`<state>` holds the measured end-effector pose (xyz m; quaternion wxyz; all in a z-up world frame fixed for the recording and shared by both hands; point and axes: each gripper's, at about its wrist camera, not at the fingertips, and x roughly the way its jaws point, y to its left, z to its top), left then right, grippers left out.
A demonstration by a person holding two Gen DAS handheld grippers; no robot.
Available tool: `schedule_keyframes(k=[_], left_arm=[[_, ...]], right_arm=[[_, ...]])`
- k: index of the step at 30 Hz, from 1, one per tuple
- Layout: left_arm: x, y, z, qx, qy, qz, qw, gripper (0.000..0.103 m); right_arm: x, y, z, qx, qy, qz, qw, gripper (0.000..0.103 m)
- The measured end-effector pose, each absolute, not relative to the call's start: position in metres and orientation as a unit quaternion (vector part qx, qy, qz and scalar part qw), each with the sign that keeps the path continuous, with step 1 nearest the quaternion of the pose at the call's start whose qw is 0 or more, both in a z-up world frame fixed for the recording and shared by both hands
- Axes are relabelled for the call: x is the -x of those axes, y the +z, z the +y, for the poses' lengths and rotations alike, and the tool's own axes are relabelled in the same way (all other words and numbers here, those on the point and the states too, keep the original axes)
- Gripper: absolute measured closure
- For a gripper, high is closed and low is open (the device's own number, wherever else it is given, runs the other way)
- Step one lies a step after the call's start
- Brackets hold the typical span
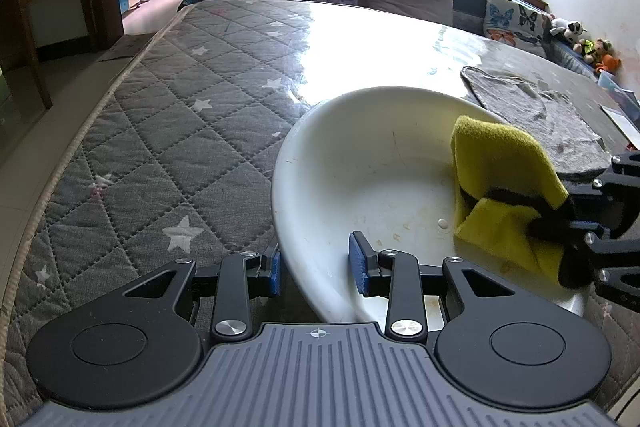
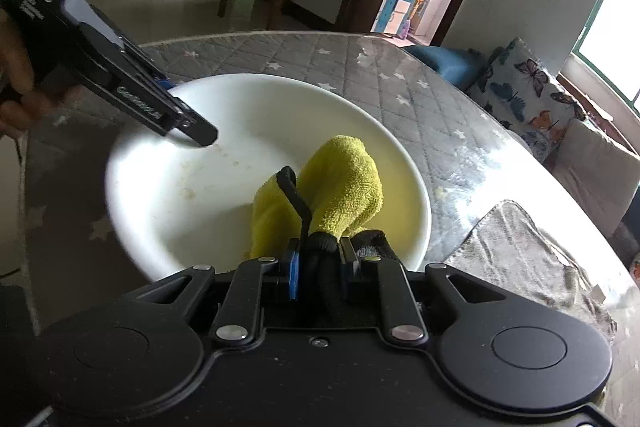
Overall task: Clean bowl
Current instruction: 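Rub the cloth across the bowl interior with the right tool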
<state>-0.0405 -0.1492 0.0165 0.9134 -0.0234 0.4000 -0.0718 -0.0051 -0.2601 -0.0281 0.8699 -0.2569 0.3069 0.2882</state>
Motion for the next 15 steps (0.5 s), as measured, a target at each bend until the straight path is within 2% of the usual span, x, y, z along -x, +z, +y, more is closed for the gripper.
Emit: schedule_keyframes(k=[15], left_arm=[[0.043, 0.018, -0.149, 0.021, -0.077, 0.401, 0.913, 0.069]], right_arm=[[0.022, -0.031, -0.258, 0.327, 0.246, 0.264, 0.873, 0.084]])
